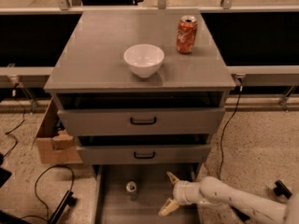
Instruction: Place redbull can into bottom drawer
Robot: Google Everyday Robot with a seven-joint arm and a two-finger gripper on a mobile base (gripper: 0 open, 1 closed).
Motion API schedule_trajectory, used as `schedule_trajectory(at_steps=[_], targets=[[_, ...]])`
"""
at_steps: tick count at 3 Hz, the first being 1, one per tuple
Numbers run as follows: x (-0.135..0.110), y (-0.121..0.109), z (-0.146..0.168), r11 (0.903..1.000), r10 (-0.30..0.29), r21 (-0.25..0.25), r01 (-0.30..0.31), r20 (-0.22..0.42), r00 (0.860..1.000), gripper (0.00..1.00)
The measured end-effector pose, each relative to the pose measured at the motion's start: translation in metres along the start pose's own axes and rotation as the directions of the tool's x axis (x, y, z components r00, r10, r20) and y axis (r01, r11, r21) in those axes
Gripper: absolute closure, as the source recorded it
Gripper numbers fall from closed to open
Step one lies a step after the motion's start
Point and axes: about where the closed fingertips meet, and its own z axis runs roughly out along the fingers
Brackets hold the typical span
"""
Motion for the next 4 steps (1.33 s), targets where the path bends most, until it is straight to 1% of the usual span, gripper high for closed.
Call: schedule_trajectory(at_steps=[1, 2, 3, 4], targets=[[-0.011, 0.021, -0.003, 0.9997, -0.017, -0.018, 0.017, -0.011, 1.0, 0.0], [-0.008, 0.023, -0.007, 0.9997, -0.013, -0.019, 0.013, -0.026, 1.0, 0.0], [-0.005, 0.017, -0.037, 0.999, -0.021, 0.038, 0.025, -0.09, 0.996, 0.0], [-0.009, 0.012, -0.078, 0.9931, -0.031, 0.103, 0.056, -0.227, 0.973, 0.0]])
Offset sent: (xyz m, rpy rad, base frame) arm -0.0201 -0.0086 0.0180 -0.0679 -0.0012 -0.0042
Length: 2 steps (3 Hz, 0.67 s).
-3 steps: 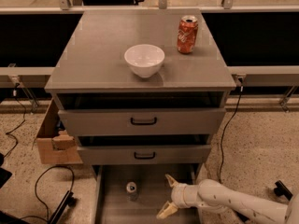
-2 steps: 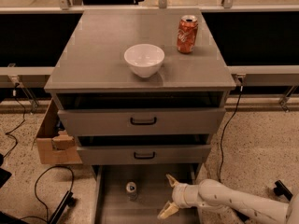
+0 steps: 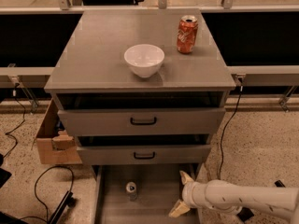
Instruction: Place redbull can into bottom drawer
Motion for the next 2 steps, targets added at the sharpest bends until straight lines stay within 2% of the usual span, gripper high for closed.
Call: schedule_trajectory(at_steps=[1, 2], targets=[[0.01, -0.027, -0.046, 0.9944, 0.042, 0.103, -0.024, -0.171, 0.984, 0.0], [0.022, -0.065, -0.112, 0.9672, 0.072, 0.254, 0.013, -0.323, 0.944, 0.0]])
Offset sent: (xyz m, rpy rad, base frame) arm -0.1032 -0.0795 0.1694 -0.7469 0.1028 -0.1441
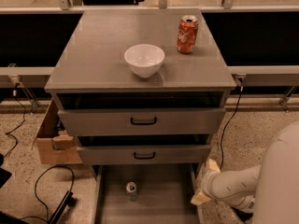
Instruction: Place redbull can into bottom drawer
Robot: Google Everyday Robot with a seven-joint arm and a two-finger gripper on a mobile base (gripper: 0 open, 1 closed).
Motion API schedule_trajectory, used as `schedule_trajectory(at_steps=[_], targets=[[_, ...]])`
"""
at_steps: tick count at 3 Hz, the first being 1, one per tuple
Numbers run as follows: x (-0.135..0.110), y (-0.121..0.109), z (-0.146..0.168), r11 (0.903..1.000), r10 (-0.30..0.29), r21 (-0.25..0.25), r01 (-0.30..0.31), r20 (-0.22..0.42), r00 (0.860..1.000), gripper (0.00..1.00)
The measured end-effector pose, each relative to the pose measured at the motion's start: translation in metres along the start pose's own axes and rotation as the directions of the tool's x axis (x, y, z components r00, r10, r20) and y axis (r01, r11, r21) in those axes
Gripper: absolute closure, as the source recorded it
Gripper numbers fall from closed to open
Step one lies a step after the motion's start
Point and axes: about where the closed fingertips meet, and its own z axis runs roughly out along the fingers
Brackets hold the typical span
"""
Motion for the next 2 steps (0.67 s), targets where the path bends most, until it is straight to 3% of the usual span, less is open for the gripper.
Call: schedule_trajectory(at_steps=[1, 2], targets=[[0.029, -0.037, -0.061, 0.993, -0.012, 0.114, 0.029, -0.143, 0.99, 0.0], [0.035, -0.044, -0.114, 0.9845, -0.005, 0.17, 0.044, -0.221, 0.975, 0.0]])
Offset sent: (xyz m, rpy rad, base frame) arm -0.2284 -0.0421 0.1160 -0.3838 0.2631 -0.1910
